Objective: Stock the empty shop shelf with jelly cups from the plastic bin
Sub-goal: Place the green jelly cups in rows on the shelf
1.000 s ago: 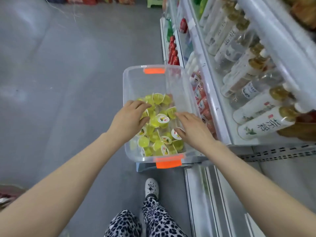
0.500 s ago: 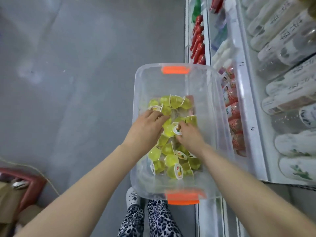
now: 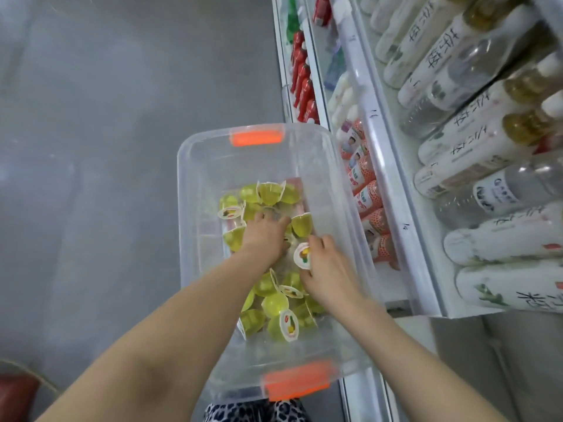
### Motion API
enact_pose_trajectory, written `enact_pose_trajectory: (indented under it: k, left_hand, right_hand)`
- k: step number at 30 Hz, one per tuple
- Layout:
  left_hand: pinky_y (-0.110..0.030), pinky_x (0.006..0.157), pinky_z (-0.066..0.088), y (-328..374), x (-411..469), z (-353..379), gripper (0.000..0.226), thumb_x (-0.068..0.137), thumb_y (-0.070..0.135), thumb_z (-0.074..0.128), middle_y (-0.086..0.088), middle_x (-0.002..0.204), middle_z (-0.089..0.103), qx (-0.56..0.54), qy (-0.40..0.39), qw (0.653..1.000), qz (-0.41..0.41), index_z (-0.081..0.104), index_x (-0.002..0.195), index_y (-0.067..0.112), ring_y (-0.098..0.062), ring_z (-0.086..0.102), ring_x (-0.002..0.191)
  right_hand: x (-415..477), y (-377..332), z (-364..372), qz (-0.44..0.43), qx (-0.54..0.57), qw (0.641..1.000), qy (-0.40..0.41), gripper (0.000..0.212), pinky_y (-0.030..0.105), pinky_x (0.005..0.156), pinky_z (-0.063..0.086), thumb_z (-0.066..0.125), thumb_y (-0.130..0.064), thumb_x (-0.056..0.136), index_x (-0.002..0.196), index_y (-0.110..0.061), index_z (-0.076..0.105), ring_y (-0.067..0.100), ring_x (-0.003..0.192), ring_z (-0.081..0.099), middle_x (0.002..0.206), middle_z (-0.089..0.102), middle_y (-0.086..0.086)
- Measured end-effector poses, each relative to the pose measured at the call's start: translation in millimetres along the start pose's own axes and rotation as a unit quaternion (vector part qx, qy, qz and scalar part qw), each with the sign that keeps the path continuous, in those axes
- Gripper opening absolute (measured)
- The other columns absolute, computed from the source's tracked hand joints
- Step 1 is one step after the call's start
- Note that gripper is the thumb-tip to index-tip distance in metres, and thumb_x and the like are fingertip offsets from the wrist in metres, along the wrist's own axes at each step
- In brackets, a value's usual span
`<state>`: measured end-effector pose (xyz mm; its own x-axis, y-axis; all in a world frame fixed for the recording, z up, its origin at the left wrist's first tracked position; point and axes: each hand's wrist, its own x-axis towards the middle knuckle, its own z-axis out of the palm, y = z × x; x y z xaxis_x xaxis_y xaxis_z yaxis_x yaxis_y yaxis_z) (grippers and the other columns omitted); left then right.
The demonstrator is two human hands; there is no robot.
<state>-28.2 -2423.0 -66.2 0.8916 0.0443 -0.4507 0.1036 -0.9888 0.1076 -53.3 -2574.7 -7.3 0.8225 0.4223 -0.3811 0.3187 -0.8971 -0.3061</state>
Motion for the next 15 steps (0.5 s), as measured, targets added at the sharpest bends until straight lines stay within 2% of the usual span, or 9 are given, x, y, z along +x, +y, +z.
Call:
enact_pose_trajectory:
  k: [5, 9, 12, 15]
  left_hand:
    - [-0.035, 0.089, 0.042, -4.3, 17.9, 11.5, 0.037, 0.093, 0.043, 0.056, -0.008, 0.112, 0.068, -0.009, 0.022, 1.000, 0.010, 0.043, 0.126, 0.034, -0.029, 0.049, 0.111]
    - [-0.035, 0.092, 0.038, -10.1, 13.3, -0.5, 0.034, 0.094, 0.041, 0.055, -0.010, 0.105, 0.069, -0.074, 0.034, 0.996, 0.032, 0.049, 0.126, 0.032, -0.028, 0.058, 0.101]
    - [-0.038, 0.084, 0.047, -10.5, -0.6, -19.2, 0.035, 0.096, 0.031, 0.055, -0.017, 0.114, 0.055, -0.203, 0.020, 0.979, 0.017, 0.049, 0.131, 0.028, -0.035, 0.061, 0.094]
    - [-0.030, 0.065, 0.046, -17.9, -16.6, -37.2, 0.033, 0.092, 0.024, 0.059, -0.021, 0.116, 0.054, -0.352, -0.001, 0.936, -0.008, 0.052, 0.125, 0.028, -0.030, 0.060, 0.079]
  right_hand:
    - [-2.1, 1.3, 2.6, -0.004, 0.014, 0.999, 0.035, 0.043, 0.035, 0.078, 0.045, 0.061, -0.016, 0.088, 0.128, -0.012, 0.044, 0.028, 0.096, 0.058, 0.118, 0.046, 0.008]
    - [-8.1, -1.2, -0.9, -0.011, 0.038, 0.998, 0.056, 0.042, 0.036, 0.076, 0.046, 0.061, -0.017, 0.088, 0.127, -0.013, 0.045, 0.028, 0.094, 0.058, 0.117, 0.046, 0.008]
    - [-18.4, -6.4, -4.9, -0.018, 0.049, 0.995, 0.079, 0.045, 0.037, 0.078, 0.048, 0.063, -0.020, 0.087, 0.128, -0.016, 0.045, 0.027, 0.095, 0.058, 0.118, 0.047, 0.006]
    - [-34.9, -12.8, -10.5, -0.028, 0.052, 0.993, 0.103, 0.051, 0.036, 0.078, 0.049, 0.066, -0.021, 0.083, 0.131, -0.015, 0.046, 0.027, 0.097, 0.059, 0.118, 0.049, 0.006]
